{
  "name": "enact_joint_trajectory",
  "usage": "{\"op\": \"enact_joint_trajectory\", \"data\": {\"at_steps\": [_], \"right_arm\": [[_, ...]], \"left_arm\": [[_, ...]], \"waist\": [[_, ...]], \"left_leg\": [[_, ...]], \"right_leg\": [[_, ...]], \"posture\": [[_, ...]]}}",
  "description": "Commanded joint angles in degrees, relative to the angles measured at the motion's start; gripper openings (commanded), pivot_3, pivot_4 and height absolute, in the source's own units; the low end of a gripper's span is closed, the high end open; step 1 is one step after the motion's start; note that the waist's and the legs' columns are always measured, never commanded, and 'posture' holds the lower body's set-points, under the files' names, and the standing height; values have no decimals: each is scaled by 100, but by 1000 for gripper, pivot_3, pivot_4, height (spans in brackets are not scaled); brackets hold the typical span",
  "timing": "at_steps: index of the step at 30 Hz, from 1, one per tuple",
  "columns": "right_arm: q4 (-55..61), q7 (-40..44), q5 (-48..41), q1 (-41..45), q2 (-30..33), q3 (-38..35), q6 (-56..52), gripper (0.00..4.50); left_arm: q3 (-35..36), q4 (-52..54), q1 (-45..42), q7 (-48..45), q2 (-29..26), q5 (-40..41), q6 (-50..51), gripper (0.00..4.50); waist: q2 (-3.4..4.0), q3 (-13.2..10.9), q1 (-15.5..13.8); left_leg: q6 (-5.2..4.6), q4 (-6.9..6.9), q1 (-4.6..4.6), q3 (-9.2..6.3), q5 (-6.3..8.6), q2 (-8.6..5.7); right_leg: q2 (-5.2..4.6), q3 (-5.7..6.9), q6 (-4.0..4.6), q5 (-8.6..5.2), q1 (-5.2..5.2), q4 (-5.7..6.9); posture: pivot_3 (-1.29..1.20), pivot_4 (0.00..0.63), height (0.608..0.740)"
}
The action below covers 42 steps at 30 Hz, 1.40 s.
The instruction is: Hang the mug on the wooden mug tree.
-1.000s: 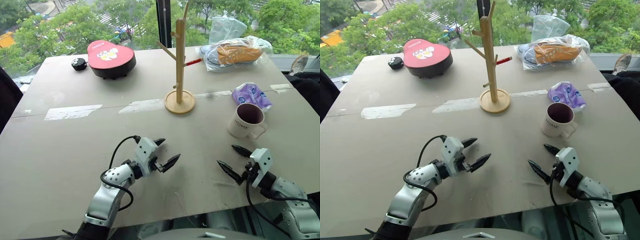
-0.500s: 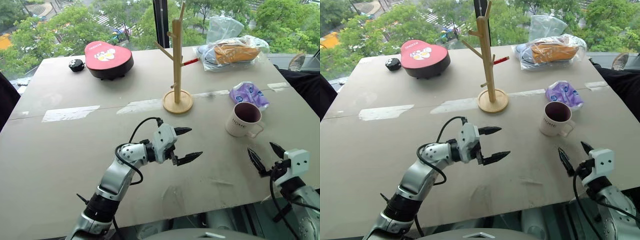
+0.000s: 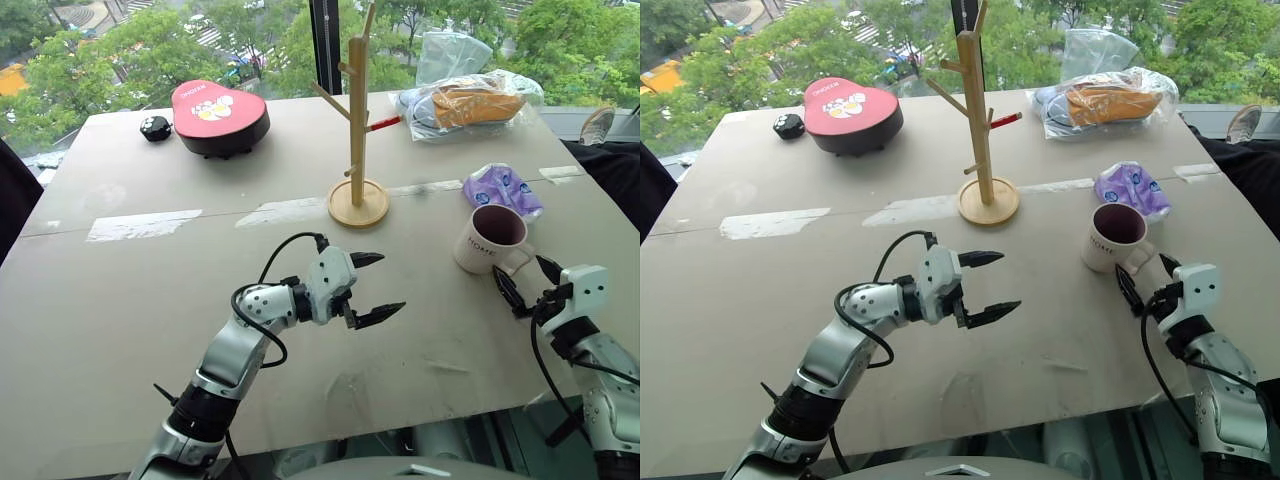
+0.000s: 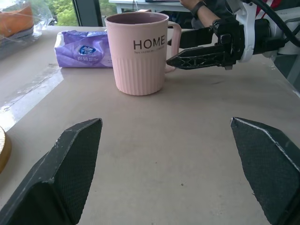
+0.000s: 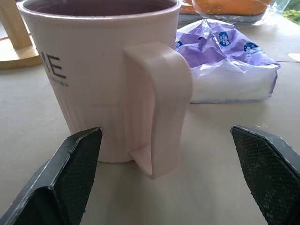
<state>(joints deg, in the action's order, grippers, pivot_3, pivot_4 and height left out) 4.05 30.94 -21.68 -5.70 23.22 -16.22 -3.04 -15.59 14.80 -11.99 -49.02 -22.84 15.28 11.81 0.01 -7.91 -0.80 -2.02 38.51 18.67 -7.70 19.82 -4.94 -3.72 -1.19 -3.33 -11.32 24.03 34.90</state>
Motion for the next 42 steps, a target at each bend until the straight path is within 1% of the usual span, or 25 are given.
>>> {"op": "enact_joint_trajectory", "data": {"at_steps": [1, 2, 3, 4, 5, 6, 8, 9, 16, 18, 20, 22, 25, 27, 30, 32, 34, 37, 38, 39, 42], "right_arm": [[-200, 566, -297, 154, 221, -89, 50, 3157], [-283, 692, -347, 203, 261, -93, 47, 2739], [-363, 782, -394, 265, 286, -111, 59, 2151], [-449, 870, -464, 365, 315, -147, 63, 1863], [-534, 917, -488, 464, 351, -175, 77, 1672], [-596, 955, -501, 532, 375, -193, 85, 1080], [-738, 1018, -456, 633, 446, -191, 110, 245], [-797, 1054, -448, 676, 475, -189, 119, 19], [-995, 1285, -340, 1056, 757, -118, 83, 19], [-950, 1535, -265, 1382, 997, 66, -18, 19], [-844, 1855, -253, 1814, 1277, 319, -278, 19], [-863, 2264, -220, 2410, 1552, 622, -480, 19], [-1200, 2802, -21, 3391, 1783, 1025, -428, 19], [-1692, 3227, 193, 4232, 1864, 1317, -254, 19], [-2943, 3926, 572, 5679, 1814, 1735, 242, 19], [-3830, 4311, 843, 6475, 1714, 1964, 666, 19], [-4658, 4586, 1116, 7156, 1579, 2162, 1058, 19], [-5805, 4918, 1555, 7964, 1352, 2437, 1727, 19], [-6100, 4947, 1697, 8157, 1276, 2510, 1908, 19], [-6345, 4953, 1807, 8309, 1213, 2554, 2051, 19], [-6918, 4940, 2036, 8673, 1018, 2603, 2360, 19]], "left_arm": [[92, 142, -7, 33, 5, 30, -81, 4500], [99, 141, -6, 36, -9, 28, -89, 4500], [108, 134, -6, 36, -22, 26, -101, 4500], [123, 119, -6, 45, -34, 16, -119, 4500], [141, 108, -5, 62, -34, 15, -126, 4500], [152, 101, -4, 75, -33, 15, -129, 4500], [156, 97, 4, 98, -17, 15, -132, 4500], [156, 102, 11, 109, -7, 21, -132, 4500], [259, 164, 123, 249, 94, 107, -129, 4500], [442, 147, 177, 542, 327, 149, -258, 4500], [674, 169, 220, 835, 720, 435, -297, 4500], [820, 258, 250, 982, 1086, 747, -352, 4500], [963, 354, 210, 1208, 1528, 951, -594, 4500], [999, 359, 144, 1436, 1754, 808, -885, 4500], [1007, 375, 128, 1724, 2118, 703, -1244, 4500], [920, 390, 168, 1755, 2226, 697, -1391, 4500], [789, 413, 202, 1657, 2218, 703, -1482, 4500], [693, 333, 177, 1734, 2144, 336, -1763, 4500], [698, 305, 164, 1804, 2128, 198, -1862, 4500], [697, 285, 153, 1857, 2109, 91, -1933, 4500], [683, 264, 157, 2002, 2059, -174, -2121, 4500]], "waist": [[0, 0, 0], [0, 0, 3], [0, 0, 4], [0, 0, 3], [0, 0, 5], [1, -1, 12], [1, -1, 8], [1, -1, 1], [2, -1, 6], [2, -1, 17], [3, -2, 33], [4, -4, 43], [-1, -3, 14], [-3, -8, 26], [-18, -16, 6], [-25, -16, -18], [-25, -17, -3], [-25, -16, 15], [-26, -16, 33], [-26, -16, 38], [-25, -16, 53]], "left_leg": [[0, 0, 0, 0, 0, 0], [0, 0, 0, -1, 0, 0], [0, -1, 0, 1, 0, 0], [0, -1, 1, 1, 0, 0], [0, -1, 1, 1, 0, 0], [0, 0, 1, 1, 0, 0], [0, 0, 0, 6, 0, 0], [0, 0, 0, 5, 0, 0], [-1, 0, 6, 7, 0, -2], [-1, 0, 7, 10, 0, -2], [-1, 2, 6, 17, 0, -1], [-1, 7, 6, 15, -1, 1], [-1, 10, 7, 11, 0, 5], [-1, 10, 11, 12, 0, 4], [-1, 13, 17, 19, 0, 0], [-1, 4, 23, 9, 0, 0], [0, 0, 30, 8, 0, 0], [-1, 3, 61, 15, 0, -4], [-1, 18, 87, 16, -1, -5], [0, 43, 113, 12, -1, -5], [1, 60, 126, 12, -1, -5]], "right_leg": [[0, 0, 0, 0, 0, 0], [0, 1, 0, 0, 0, -1], [0, -1, 0, 0, 0, -2], [-1, -2, 0, 0, 1, -1], [-1, -2, 0, 0, 1, -1], [-1, -2, 0, 0, 1, -1], [-2, -7, 0, 1, 2, 1], [-1, -6, 1, 1, 2, 2], [-24, -7, 1, 1, 8, -1], [-24, -10, 0, 1, 10, 0], [-23, -16, -1, 2, 13, 2], [-23, -14, 0, 3, 11, 4], [-22, -7, 0, 3, 10, 3], [-23, -7, 0, 3, 12, 2], [-27, -11, -1, 5, 15, -2], [-29, -1, 1, 4, 19, -8], [-32, 4, 2, 3, 24, -14], [-37, -6, 2, 4, 55, -14], [-36, -7, 1, 5, 81, -9], [-35, -2, 1, 5, 101, -1], [-35, 0, 2, 5, 110, 6]], "posture": [[0, 150, 740], [0, 150, 740], [0, 150, 740], [0, 150, 740], [0, 150, 740], [0, 150, 740], [0, 150, 740], [0, 150, 740], [0, 150, 740], [0, 150, 740], [0, 150, 740], [0, 150, 740], [0, 150, 740], [0, 150, 740], [0, 150, 740], [0, 150, 740], [0, 150, 740], [0, 150, 740], [0, 150, 740], [0, 150, 740], [0, 150, 740]]}}
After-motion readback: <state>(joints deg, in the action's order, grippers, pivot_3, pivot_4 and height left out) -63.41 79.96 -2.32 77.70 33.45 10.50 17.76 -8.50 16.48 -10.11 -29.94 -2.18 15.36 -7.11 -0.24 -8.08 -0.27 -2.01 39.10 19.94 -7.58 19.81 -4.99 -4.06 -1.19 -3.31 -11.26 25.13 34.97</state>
